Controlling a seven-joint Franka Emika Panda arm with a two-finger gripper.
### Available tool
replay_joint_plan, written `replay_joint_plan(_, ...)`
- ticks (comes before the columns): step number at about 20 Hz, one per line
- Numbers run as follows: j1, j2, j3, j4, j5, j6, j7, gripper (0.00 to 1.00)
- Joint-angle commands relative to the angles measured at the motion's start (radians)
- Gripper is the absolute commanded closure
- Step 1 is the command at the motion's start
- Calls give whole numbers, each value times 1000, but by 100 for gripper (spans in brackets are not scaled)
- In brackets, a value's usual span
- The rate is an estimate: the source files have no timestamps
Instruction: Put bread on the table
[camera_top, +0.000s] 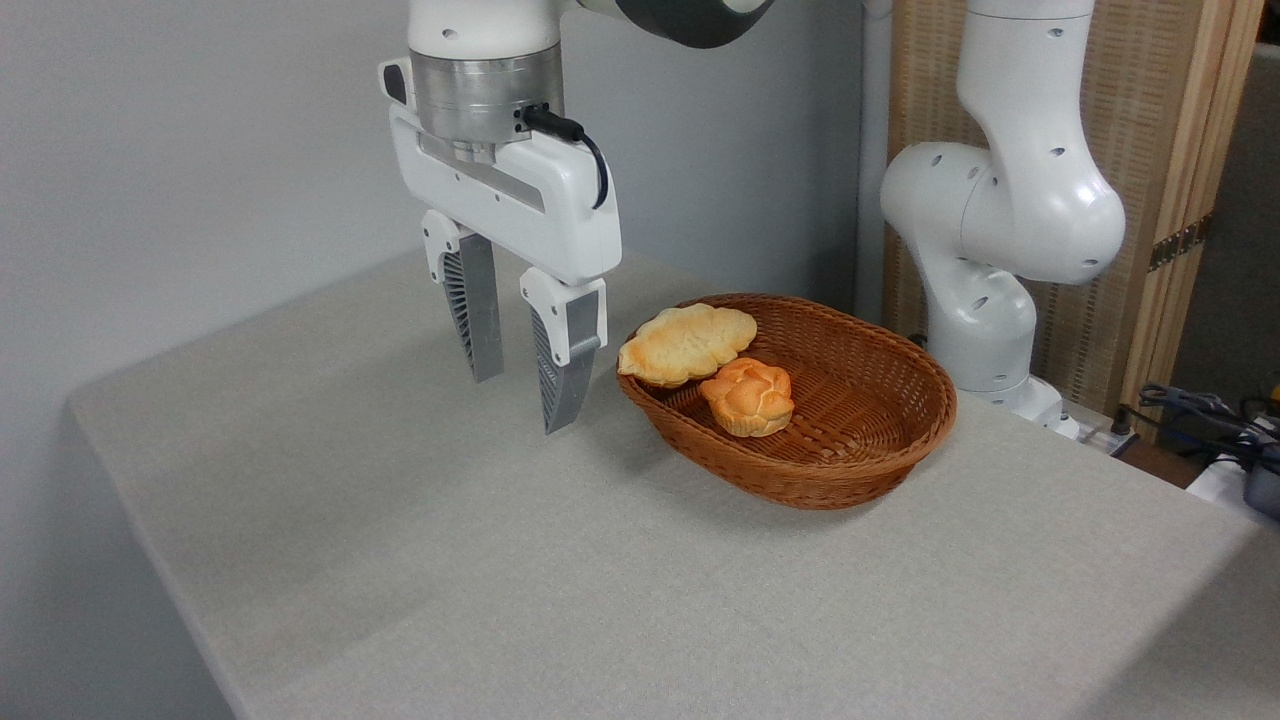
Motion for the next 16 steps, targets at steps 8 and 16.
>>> replay_joint_plan(8,12,7,-36,15,-18,-56,19,0)
replay_joint_plan(16,12,7,-36,15,-18,-56,17,0)
